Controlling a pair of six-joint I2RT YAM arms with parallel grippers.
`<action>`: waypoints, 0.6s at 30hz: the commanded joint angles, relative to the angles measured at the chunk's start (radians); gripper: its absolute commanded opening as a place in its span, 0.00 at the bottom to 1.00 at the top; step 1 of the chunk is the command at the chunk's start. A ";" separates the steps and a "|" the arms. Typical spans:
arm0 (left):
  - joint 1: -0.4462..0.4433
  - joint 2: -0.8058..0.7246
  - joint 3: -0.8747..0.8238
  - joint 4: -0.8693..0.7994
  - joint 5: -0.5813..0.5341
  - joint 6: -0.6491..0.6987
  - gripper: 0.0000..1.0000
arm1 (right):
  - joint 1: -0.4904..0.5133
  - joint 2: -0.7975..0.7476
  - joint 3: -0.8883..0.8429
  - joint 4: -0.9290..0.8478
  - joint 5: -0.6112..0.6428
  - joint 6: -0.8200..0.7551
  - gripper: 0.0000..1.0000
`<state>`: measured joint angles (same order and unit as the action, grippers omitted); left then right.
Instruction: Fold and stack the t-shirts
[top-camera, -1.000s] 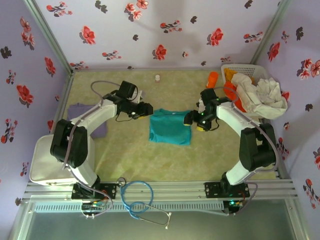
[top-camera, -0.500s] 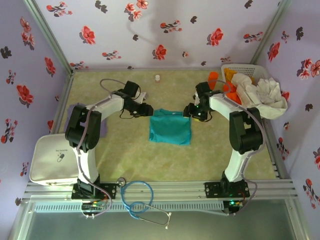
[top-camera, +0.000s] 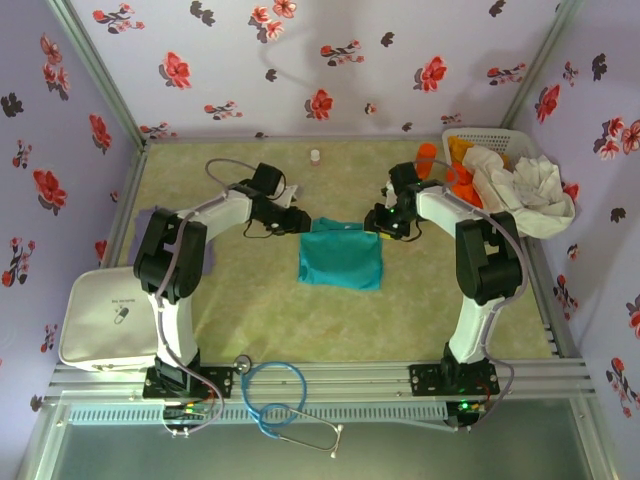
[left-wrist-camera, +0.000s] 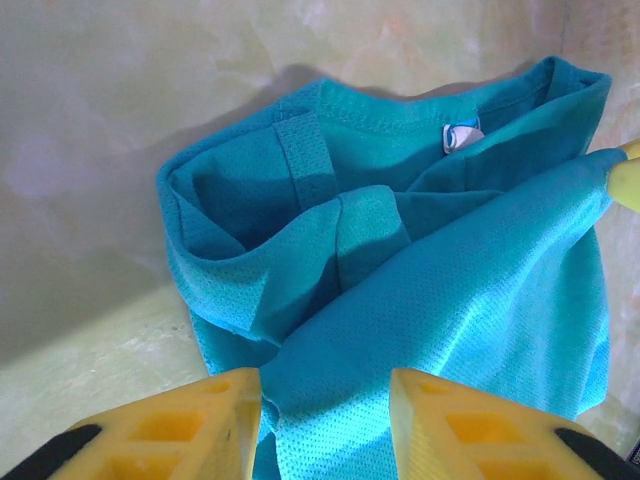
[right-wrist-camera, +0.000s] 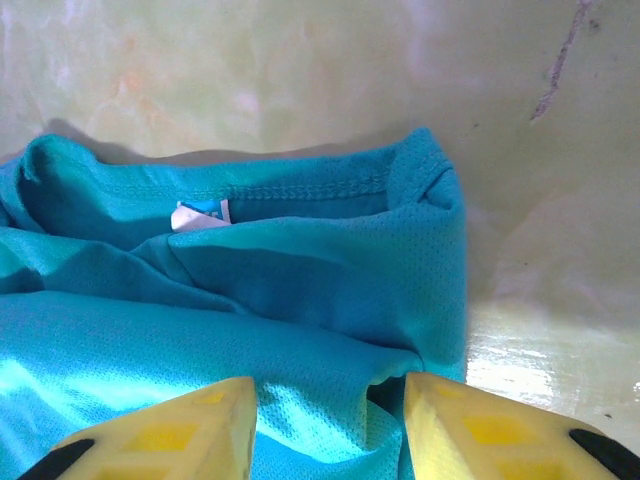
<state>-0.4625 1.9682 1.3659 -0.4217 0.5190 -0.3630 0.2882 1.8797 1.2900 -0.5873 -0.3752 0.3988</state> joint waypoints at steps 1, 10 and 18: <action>-0.010 0.032 -0.004 0.009 0.024 -0.012 0.39 | 0.008 0.024 0.019 0.010 -0.020 -0.014 0.40; -0.019 0.028 -0.023 0.041 0.023 -0.046 0.21 | 0.012 0.025 0.024 0.038 -0.023 0.008 0.19; -0.024 -0.052 0.017 -0.016 0.021 -0.066 0.00 | 0.011 -0.041 0.026 0.015 -0.022 0.040 0.00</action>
<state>-0.4774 1.9785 1.3529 -0.4026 0.5251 -0.4202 0.2947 1.8946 1.3037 -0.5575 -0.3927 0.4202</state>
